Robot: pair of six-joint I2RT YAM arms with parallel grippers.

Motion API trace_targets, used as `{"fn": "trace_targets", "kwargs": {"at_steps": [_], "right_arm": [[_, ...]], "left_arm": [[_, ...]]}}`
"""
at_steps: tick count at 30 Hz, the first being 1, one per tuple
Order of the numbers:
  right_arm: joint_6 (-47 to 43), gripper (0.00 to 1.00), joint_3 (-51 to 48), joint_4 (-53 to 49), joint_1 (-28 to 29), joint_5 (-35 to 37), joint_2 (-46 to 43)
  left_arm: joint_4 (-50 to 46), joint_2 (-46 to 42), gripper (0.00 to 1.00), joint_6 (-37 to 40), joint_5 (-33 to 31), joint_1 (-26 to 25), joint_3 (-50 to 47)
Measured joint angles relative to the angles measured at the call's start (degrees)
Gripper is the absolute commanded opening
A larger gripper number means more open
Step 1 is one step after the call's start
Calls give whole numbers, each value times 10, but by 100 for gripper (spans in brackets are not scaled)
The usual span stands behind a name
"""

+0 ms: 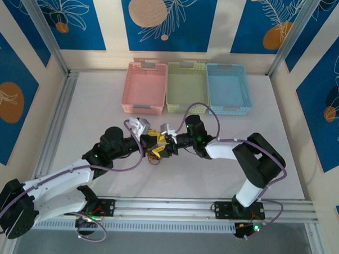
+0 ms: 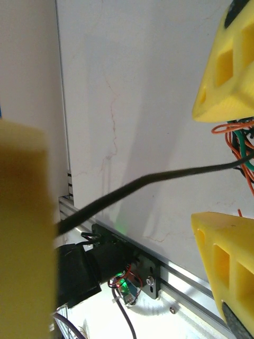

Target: Untangle the cables

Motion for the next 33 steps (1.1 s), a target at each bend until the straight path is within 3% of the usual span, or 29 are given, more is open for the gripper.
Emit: {"fn": "trace_targets", "kwargs": {"at_steps": [7, 8, 10, 11, 14, 15, 23, 33], "right_arm": [[-10, 11, 9, -17, 0, -2, 3], [-9, 7, 9, -15, -1, 0, 3], [0, 0, 3, 2, -6, 5, 2], [10, 0, -5, 20, -11, 7, 0], [54, 0, -40, 84, -44, 21, -5], [72, 0, -50, 104, -59, 29, -5], [171, 0, -51, 130, -114, 95, -5], [233, 0, -37, 122, -146, 126, 7]], "left_arm": [[6, -3, 0, -6, 6, 0, -3], [6, -3, 9, -7, 6, 0, -4], [9, -3, 47, -7, 6, 0, -4], [10, -4, 61, -8, 5, 0, -5], [10, -11, 89, -11, -15, 0, -6], [8, -14, 94, -11, -31, 0, -7], [-56, 2, 93, -5, -173, 0, 6], [-128, 141, 90, 8, -133, 0, 88]]}}
